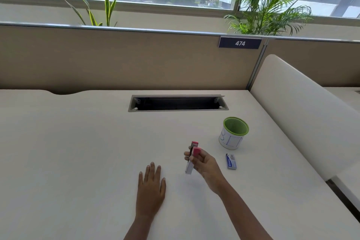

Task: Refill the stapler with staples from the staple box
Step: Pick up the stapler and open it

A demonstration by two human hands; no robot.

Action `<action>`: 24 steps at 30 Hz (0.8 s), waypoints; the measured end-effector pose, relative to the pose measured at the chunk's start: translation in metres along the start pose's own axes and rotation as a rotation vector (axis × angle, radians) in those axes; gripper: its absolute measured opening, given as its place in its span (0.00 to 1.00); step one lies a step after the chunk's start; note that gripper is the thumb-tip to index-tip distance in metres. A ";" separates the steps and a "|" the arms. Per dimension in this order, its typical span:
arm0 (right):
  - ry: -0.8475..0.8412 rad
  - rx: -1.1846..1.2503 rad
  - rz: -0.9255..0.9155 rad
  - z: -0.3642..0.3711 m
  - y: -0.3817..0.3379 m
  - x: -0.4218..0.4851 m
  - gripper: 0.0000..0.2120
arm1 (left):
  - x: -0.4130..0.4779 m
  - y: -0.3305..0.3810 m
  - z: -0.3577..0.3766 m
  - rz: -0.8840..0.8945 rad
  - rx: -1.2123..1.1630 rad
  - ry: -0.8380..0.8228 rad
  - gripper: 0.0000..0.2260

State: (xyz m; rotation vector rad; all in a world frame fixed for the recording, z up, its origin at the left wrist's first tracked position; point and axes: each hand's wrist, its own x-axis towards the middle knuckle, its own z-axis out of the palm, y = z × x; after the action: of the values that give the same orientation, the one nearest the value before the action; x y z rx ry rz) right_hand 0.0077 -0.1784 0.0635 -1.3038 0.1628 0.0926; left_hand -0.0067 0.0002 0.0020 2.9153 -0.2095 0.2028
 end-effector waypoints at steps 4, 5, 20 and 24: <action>0.019 -0.405 -0.204 0.002 -0.006 -0.003 0.16 | -0.001 0.000 -0.001 0.008 0.009 -0.001 0.22; 0.032 -0.480 -0.260 0.003 -0.005 -0.005 0.17 | -0.001 -0.001 0.000 0.018 0.017 0.002 0.22; 0.185 -0.837 -0.626 0.006 -0.008 -0.017 0.16 | 0.001 0.001 -0.002 0.038 -0.013 -0.066 0.23; 0.121 -0.964 -0.679 0.003 -0.014 -0.019 0.17 | 0.000 0.000 -0.001 0.035 -0.044 -0.094 0.26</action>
State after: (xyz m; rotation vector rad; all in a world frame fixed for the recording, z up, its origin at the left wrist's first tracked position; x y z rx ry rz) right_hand -0.0089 -0.1788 0.0813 -2.2578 -0.2684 -0.5526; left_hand -0.0065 0.0006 0.0027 2.8817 -0.2772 0.0661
